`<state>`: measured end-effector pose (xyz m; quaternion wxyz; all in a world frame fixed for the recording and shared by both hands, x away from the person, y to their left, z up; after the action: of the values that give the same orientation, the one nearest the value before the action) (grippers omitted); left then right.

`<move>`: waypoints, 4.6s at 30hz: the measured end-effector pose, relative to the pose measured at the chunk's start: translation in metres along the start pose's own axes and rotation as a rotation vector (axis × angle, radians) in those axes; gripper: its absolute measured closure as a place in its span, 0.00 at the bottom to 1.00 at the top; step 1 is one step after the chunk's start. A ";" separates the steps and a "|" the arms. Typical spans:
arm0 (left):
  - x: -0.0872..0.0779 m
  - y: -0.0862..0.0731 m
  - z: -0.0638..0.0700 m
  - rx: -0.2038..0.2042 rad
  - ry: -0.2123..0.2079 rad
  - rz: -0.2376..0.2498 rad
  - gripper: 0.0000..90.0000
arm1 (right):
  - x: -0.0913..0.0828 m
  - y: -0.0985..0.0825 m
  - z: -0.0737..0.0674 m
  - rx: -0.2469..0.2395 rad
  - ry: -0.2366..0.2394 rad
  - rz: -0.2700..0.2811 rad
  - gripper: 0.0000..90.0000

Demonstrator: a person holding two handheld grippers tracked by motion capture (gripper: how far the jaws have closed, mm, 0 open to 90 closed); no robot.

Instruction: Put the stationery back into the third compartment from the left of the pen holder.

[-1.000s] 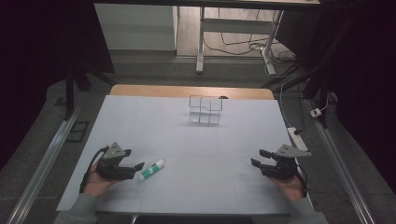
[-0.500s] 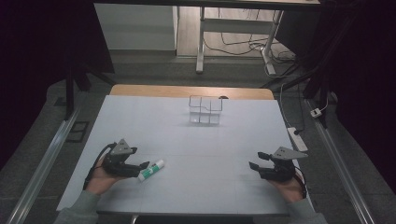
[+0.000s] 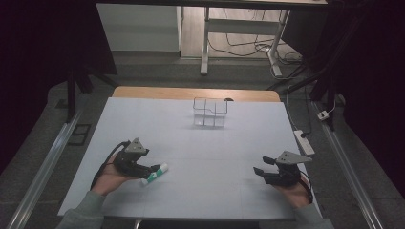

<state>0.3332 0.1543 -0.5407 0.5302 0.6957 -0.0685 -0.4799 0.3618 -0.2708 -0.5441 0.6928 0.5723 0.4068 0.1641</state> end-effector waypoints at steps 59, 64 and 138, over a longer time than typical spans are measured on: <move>0.023 0.007 0.002 -0.024 -0.019 -0.175 0.72 | 0.008 -0.007 -0.003 -0.062 -0.021 -0.066 0.44; 0.017 0.011 -0.002 -0.046 -0.014 -0.113 0.72 | 0.008 -0.007 -0.002 -0.058 -0.028 -0.061 0.44; 0.077 0.153 -0.026 -0.113 -0.053 0.358 0.72 | 0.010 -0.005 -0.011 -0.034 -0.013 -0.050 0.38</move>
<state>0.4561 0.0596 -0.4641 0.6432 0.6286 -0.1782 -0.3992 0.3585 -0.2584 -0.5525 0.7091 0.5510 0.4137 0.1500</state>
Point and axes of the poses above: each handheld gripper's, and its own axes: x roughly forward along the jaws, y roughly out of its top, z roughly to its right, the point moved 7 cm from there along x, roughly forward along the jaws, and after that the axes turned 12 degrees about z, right-handed, at the moved point
